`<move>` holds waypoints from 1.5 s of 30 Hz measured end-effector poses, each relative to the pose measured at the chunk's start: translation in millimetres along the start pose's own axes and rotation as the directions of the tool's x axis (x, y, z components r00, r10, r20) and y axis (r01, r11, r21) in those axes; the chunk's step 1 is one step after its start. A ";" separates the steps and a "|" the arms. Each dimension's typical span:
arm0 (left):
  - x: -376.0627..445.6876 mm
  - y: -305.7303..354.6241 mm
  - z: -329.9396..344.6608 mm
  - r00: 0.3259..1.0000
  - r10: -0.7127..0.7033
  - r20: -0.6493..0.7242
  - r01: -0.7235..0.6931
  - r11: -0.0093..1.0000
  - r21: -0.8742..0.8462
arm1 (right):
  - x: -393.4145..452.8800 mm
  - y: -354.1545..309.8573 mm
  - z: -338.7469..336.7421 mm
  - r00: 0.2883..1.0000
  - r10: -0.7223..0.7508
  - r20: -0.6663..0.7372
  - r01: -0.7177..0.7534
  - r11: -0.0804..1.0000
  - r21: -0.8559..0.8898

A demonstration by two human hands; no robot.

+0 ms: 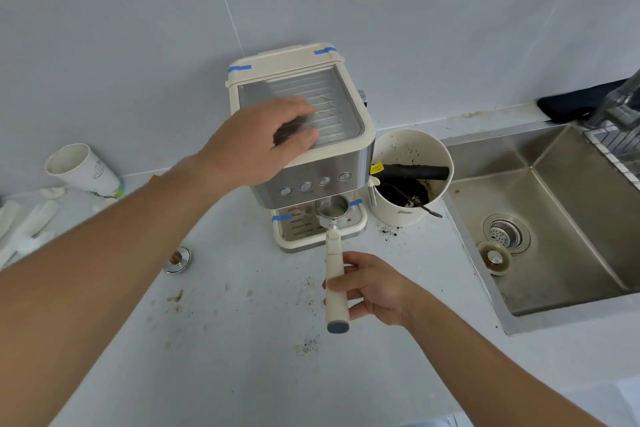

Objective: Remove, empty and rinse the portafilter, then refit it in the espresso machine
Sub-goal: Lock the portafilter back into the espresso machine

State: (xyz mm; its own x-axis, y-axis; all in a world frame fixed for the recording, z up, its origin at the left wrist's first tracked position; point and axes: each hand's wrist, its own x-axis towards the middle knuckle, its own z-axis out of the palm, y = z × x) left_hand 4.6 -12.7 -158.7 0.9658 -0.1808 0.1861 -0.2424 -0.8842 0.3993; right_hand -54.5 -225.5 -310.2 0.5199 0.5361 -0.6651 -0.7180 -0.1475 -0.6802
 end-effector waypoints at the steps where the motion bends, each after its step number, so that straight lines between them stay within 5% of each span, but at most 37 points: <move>1: 5.8 -3.0 1.1 0.999 -0.001 0.037 0.000 1.000 0.028 | 2.5 -1.5 1.4 1.000 -0.001 -0.001 0.001 1.000 0.000; 5: 17.7 -8.5 6.0 0.994 0.004 0.109 -0.009 0.999 0.046 | 11.3 -6.4 5.3 1.000 -0.014 0.006 0.014 1.000 0.022; 19: 19.2 -13.7 11.2 0.999 -0.028 0.021 0.029 0.999 -0.037 | 35.0 -25.4 17.9 0.992 -0.119 0.034 0.117 0.990 0.073; 32: 21.4 -17.0 13.1 0.999 -0.039 0.012 0.039 0.999 -0.029 | 64.6 -26.8 70.1 0.974 -0.222 -0.045 0.223 0.902 0.369; 45: 22.4 -17.6 14.3 0.999 -0.051 0.001 0.051 0.997 -0.062 | 93.4 -31.6 100.5 0.947 -0.300 -0.115 0.318 0.820 0.475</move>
State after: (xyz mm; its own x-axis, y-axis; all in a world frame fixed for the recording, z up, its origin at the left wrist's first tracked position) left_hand 31.8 -7.3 -174.4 0.9769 -0.1361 0.1649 -0.1985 -0.8636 0.4635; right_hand -29.7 -87.2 -319.8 0.7613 0.4560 -0.4609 -0.6435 0.4445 -0.6232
